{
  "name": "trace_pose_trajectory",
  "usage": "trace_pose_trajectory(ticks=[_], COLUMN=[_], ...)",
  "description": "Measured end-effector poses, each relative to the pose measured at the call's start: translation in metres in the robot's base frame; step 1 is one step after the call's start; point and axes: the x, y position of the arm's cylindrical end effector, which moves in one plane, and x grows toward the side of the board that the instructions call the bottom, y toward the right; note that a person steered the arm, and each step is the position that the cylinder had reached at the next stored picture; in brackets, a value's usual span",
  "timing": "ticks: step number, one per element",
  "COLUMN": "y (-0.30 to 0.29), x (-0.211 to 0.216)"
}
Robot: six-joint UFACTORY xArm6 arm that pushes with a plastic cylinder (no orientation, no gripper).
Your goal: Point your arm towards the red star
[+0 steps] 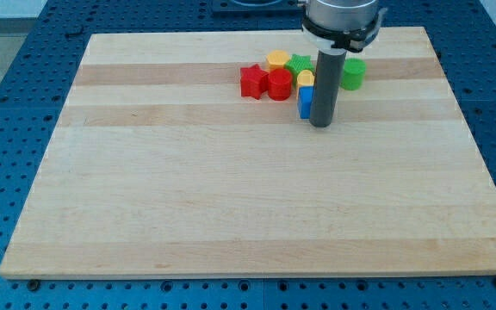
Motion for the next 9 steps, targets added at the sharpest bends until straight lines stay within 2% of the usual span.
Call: trace_pose_trajectory(ticks=[2,5,7,9], y=[-0.014,-0.076,-0.101,-0.101], x=[0.006,0.020,0.005,-0.021])
